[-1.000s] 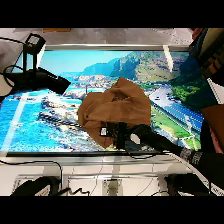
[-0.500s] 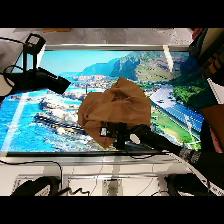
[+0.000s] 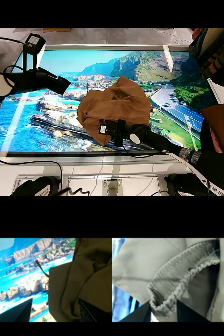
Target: Fold the clothes and pants, and hang the long-sleeved shirts on hangers.
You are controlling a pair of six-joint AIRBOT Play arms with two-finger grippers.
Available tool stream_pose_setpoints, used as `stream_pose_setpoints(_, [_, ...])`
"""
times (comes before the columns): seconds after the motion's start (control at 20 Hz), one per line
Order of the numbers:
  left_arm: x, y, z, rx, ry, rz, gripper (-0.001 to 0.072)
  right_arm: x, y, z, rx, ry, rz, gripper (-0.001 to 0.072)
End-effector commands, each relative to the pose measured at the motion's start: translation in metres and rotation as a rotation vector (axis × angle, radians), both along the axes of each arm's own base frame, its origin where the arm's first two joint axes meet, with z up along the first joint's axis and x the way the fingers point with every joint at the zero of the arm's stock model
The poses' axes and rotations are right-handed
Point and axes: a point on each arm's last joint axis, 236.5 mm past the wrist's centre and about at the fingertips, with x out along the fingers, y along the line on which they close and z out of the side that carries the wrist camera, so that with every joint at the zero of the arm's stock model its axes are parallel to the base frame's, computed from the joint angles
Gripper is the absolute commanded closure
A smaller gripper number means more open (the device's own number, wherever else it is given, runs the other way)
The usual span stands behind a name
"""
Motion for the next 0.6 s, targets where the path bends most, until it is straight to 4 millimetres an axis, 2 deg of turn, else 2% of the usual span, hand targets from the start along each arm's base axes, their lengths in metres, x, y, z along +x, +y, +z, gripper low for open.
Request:
stream_pose_setpoints(0.0, [0.0,0.0,0.0,0.0,0.001,0.0,0.0066,-0.015,-0.007,-0.007,-0.048,0.065,0.018,0.0478])
stream_pose_setpoints(0.05, [0.0,0.0,0.0,0.0,0.0,0.0,0.0067,-0.019,-0.01,-0.009,-0.058,0.096,0.005,0.0501])
stream_pose_setpoints(0.15, [0.0,0.0,0.0,0.0,0.0,0.0,0.0067,-0.021,-0.009,-0.006,-0.042,0.149,-0.065,0.0669])
stream_pose_setpoints(0.3, [0.0,0.0,0.0,0.0,0.001,0.0,0.0067,-0.004,0.007,0.019,0.016,0.119,-0.097,0.068])
stream_pose_setpoints(0.4, [0.0,0.0,0.0,0.0,0.001,0.0,0.0069,0.022,0.02,0.052,0.073,0.054,-0.123,0.068])
stream_pose_setpoints(0.5, [0.003,0.0,0.002,-0.004,-0.014,0.004,0.0085,0.06,0.023,0.094,0.186,0.039,-0.26,0.068])
stream_pose_setpoints(0.55, [0.003,0.0,0.004,-0.012,-0.016,0.011,0.0257,0.082,0.017,0.116,0.252,0.039,-0.35,0.0681])
